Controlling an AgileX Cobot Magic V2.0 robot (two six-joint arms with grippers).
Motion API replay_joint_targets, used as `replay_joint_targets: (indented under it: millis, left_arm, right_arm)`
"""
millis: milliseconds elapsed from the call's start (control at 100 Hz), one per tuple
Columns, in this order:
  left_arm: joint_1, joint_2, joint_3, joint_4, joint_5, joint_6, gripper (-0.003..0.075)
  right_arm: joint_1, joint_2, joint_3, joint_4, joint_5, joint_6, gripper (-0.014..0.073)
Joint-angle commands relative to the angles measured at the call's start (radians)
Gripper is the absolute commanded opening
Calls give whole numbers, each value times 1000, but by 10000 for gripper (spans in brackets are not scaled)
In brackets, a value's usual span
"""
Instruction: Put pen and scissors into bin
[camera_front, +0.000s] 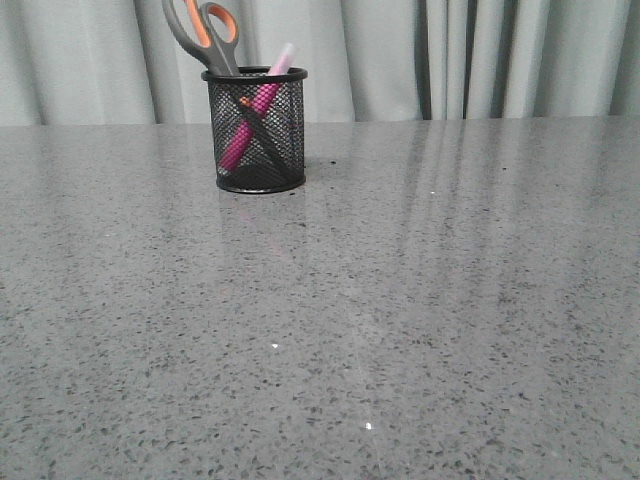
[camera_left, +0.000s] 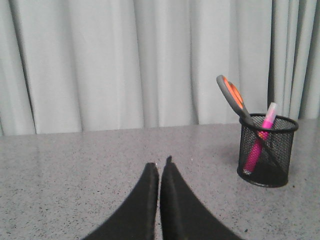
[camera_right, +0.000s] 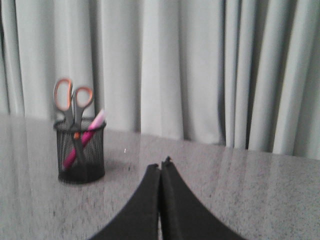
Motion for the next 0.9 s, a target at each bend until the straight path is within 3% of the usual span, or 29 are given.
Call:
replay_joint_targets:
  millis: [0, 890]
  left_arm:
    - [3, -53, -5, -52, -22, 0, -19]
    - [3, -79, -3, -56, 3, 0, -19]
  right_arm:
    - [-7, -35, -20, 40, -69, -11, -69]
    - [-7, -37, -20, 40, -44, -11, -69]
